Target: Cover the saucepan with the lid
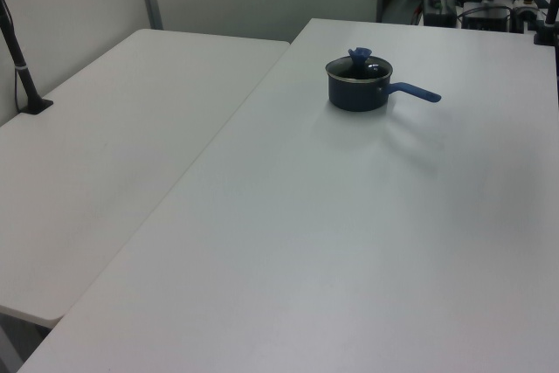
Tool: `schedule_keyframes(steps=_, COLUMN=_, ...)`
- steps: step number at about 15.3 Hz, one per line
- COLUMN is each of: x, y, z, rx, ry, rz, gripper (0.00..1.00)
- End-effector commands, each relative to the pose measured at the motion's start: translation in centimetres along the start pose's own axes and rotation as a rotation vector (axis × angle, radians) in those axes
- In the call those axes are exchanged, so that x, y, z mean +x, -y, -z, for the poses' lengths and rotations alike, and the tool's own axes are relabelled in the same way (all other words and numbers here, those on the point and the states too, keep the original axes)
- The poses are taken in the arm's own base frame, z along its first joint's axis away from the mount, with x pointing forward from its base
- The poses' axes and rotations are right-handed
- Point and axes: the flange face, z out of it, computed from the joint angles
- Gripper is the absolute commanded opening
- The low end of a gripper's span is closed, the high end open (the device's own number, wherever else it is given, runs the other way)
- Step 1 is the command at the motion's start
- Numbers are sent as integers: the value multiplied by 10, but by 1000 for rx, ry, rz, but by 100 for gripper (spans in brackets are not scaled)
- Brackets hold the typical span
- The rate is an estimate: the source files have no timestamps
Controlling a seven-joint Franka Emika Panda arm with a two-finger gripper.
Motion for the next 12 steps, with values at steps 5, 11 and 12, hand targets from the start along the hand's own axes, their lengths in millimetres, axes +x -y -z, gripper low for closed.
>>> schedule_keyframes(steps=5, x=-114, y=24, z=18, rx=-30, ry=74, rz=308, gripper=100)
schedule_keyframes(steps=11, x=-121, y=27, z=26, rx=-9, ry=60, rz=574, gripper=100)
schedule_keyframes(steps=12, x=-119, y=29, z=25, rx=-10, ry=62, rz=587, gripper=100)
